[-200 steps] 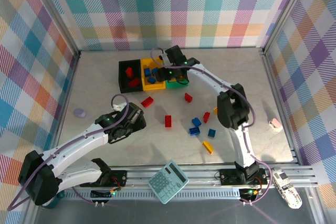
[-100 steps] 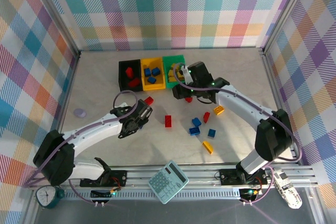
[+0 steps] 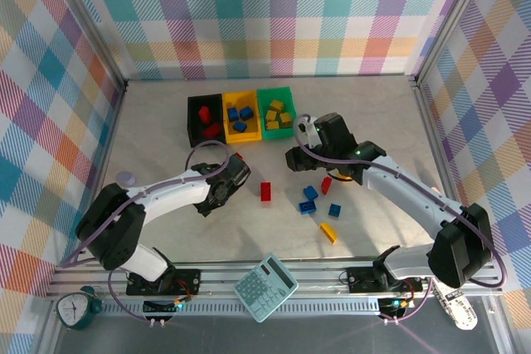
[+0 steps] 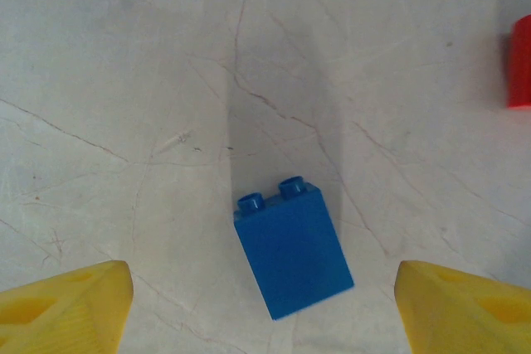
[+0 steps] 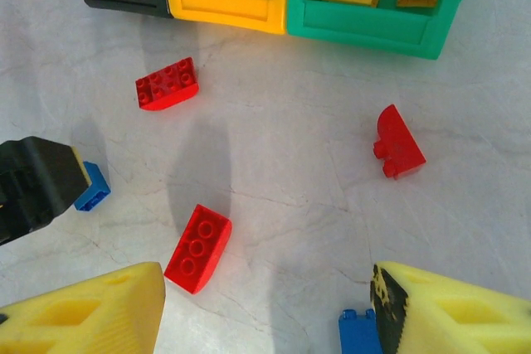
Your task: Sort the legos into containers by color
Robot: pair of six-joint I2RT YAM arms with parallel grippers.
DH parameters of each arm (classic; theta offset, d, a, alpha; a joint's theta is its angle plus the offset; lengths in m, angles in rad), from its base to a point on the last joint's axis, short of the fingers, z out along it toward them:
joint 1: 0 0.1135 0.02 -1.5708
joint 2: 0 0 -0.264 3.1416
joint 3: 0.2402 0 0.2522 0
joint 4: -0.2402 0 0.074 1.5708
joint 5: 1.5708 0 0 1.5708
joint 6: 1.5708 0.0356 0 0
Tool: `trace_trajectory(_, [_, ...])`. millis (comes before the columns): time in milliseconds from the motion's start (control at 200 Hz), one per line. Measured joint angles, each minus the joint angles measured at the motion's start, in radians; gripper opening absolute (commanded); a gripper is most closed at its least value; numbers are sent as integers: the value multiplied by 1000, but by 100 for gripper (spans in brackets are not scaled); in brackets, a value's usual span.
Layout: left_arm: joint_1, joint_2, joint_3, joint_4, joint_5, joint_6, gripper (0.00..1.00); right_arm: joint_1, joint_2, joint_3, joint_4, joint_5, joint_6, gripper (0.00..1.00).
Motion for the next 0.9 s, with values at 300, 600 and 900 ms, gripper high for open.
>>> trace_trajectory(300, [0,105,39,17,-2,-23,76,0,-47,-56,-6,-12,21,66])
trace_trajectory(600, [0,172,76,21,0,-9,58,0,-56,-64,-6,-15,28,66])
trace_trajectory(900, [-1,180,83,-7,-10,10,28,0,-58,-64,-6,-15,29,65])
